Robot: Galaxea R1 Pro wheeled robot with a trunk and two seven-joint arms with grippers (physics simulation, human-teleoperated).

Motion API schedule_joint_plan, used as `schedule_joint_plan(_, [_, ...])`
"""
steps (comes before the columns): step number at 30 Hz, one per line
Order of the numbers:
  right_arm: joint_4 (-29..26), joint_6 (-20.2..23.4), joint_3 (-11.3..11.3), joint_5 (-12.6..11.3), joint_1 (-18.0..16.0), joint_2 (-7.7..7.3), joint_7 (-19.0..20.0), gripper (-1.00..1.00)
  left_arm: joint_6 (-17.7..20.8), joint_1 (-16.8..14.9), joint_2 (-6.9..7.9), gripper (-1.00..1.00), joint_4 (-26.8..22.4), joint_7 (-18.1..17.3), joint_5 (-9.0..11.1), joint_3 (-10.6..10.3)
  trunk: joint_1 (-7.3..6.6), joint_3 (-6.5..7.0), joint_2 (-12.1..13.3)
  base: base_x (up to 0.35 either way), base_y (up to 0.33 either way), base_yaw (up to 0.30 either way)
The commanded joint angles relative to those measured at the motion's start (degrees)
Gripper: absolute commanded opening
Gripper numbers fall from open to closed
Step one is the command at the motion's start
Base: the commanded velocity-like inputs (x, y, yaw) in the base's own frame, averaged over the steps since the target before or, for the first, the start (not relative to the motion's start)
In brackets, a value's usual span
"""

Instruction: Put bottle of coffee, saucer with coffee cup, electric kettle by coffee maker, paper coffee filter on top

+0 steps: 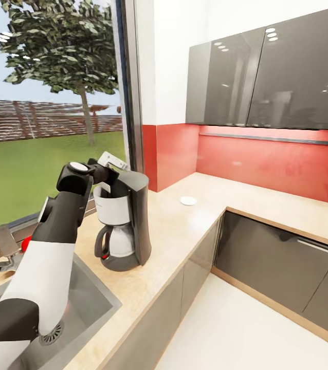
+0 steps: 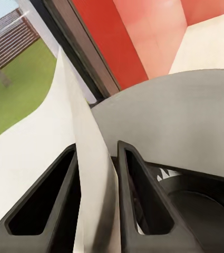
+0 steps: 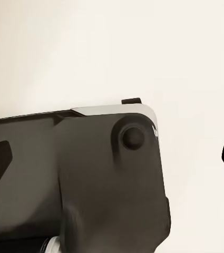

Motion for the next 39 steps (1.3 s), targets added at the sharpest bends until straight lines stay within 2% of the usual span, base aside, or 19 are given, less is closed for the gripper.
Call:
schedule_joint_plan(1, [-0.1, -0.1, -0.3, -0.1, 0.0, 0.04, 0.0, 1.00, 0.1, -0.1, -0.02, -1.00, -0.1, -0.6, -0.6, 0.0, 0.04, -0.12, -0.1, 0.000, 0.000, 0.000])
schedule_joint_plan(5, [-0.1, -0.1, -0.3, -0.1, 0.0, 0.04, 0.0, 1.00, 0.1, 0.0, -0.03, -1.00, -0.1, -0.6, -0.6, 0.0, 0.04, -0.12, -0.1, 0.000, 0.000, 0.000])
schedule_joint_plan(13, [-0.1, -0.1, -0.3, -0.1, 0.0, 0.04, 0.0, 1.00, 0.0, 2.3, -0.03, -1.00, -0.1, -0.6, -0.6, 0.0, 0.04, -0.12, -0.1, 0.000, 0.000, 0.000])
schedule_joint_plan(34, [-0.1, -0.1, -0.3, -0.1, 0.0, 0.04, 0.0, 1.00, 0.1, 2.5, 0.14, -1.00, -0.1, -0.5, -0.8, 0.2, 0.04, -0.12, -0.1, 0.000, 0.000, 0.000])
schedule_joint_plan(35, [-0.1, -0.1, -0.3, -0.1, 0.0, 0.04, 0.0, 1.00, 0.1, 2.5, 0.20, 1.00, -0.1, -0.5, -0.8, 0.3, 0.04, -0.12, -0.1, 0.000, 0.000, 0.000])
schedule_joint_plan(39, [-0.1, -0.1, -0.3, -0.1, 0.0, 0.04, 0.0, 1.00, 0.0, 2.5, 0.24, 1.00, -0.2, -0.6, -0.7, 1.9, 0.04, -0.12, -0.1, 0.000, 0.000, 0.000])
